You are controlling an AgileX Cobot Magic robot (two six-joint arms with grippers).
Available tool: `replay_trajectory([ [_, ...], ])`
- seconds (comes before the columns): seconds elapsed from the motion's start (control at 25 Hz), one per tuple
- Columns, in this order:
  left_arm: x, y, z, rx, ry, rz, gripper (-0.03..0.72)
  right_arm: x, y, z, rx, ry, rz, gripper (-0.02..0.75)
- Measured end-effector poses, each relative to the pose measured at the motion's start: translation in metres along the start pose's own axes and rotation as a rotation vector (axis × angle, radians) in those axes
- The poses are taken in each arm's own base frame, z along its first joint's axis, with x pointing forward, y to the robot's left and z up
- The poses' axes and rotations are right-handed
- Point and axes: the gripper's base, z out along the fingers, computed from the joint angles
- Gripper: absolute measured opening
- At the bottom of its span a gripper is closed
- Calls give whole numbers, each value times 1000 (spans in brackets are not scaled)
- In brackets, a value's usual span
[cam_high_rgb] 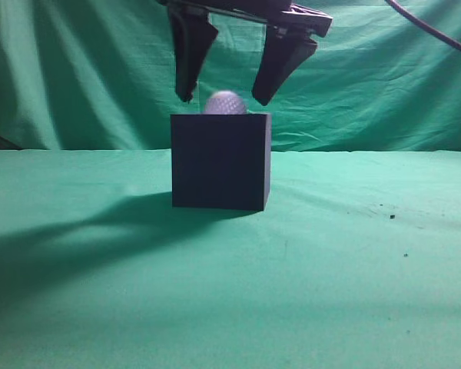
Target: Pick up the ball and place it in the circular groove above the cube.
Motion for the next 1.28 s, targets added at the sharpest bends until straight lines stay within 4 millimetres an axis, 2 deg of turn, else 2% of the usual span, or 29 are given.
replay_trajectory([
  [0.04,0,0,0,0,0,0,0,0,0,-1,0,-5,0,599],
  [0.2,0,0,0,0,0,0,0,-2,0,-14,-1,-15,-5,595],
  [0.36,0,0,0,0,0,0,0,1,-1,-50,7,-2,-11,327],
  [0.44,0,0,0,0,0,0,0,6,-1,-72,10,16,-12,143],
  [0.56,0,0,0,0,0,0,0,15,-3,-111,14,34,-7,0],
  [0.72,0,0,0,0,0,0,0,29,-6,-167,31,-11,10,0],
  [0.88,0,0,0,0,0,0,0,58,-9,-212,40,-81,38,0],
  [1.12,0,0,0,0,0,0,0,125,-13,-245,18,-213,80,0],
  [1.28,0,0,0,0,0,0,0,166,-14,-254,-7,-340,85,0],
])
